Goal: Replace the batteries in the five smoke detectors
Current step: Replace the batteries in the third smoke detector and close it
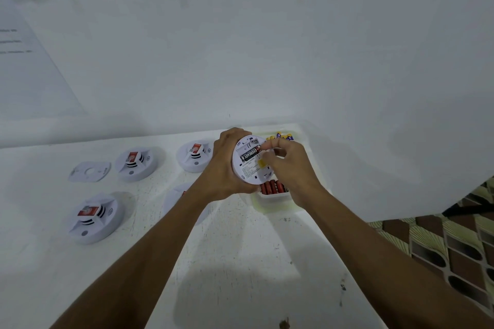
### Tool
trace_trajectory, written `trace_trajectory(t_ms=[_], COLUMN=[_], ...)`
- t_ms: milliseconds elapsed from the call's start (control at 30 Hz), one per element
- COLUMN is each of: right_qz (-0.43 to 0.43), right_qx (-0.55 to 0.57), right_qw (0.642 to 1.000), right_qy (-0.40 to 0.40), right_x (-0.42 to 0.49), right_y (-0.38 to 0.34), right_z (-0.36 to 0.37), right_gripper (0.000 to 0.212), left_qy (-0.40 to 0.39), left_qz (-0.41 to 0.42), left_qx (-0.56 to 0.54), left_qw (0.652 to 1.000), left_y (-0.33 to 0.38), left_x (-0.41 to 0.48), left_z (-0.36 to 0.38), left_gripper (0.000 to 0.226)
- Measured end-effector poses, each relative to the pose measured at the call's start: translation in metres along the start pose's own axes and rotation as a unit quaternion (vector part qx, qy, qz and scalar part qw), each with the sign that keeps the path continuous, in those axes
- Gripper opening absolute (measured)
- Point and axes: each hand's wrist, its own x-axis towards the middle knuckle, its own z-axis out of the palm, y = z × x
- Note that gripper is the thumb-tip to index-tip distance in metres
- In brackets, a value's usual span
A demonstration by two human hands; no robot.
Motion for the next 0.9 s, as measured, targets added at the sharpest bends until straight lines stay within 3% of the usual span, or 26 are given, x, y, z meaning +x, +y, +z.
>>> trace_trajectory(t_ms=[267, 433, 633, 767, 900], right_qz=[-0.061, -0.167, -0.160, -0.170, -0.127], right_qx=[0.011, -0.077, -0.030, -0.230, -0.474], right_qw=[0.998, 0.977, 0.982, 0.957, 0.870], right_qy=[0.019, 0.112, 0.092, 0.050, -0.047], right_x=[-0.001, 0.000, 0.007, 0.019, 0.026], right_y=[-0.002, -0.003, -0.010, 0.005, 0.020], right_z=[0.001, 0.005, -0.016, -0.063, -0.077], right_gripper=[0.009, 0.007, 0.014, 0.007, 0.006], left_qy=[0.026, 0.028, 0.023, 0.017, 0.007], left_qz=[0.009, 0.030, 0.022, -0.010, -0.019], left_qx=[-0.019, -0.001, -0.003, -0.011, -0.017], left_qw=[0.999, 0.999, 0.999, 1.000, 1.000], left_y=[-0.003, 0.007, 0.004, -0.011, -0.012], left_x=[0.005, 0.009, 0.009, 0.003, 0.003], left_z=[-0.001, 0.002, -0.002, -0.010, -0.006], left_gripper=[0.091, 0.083, 0.093, 0.098, 0.100])
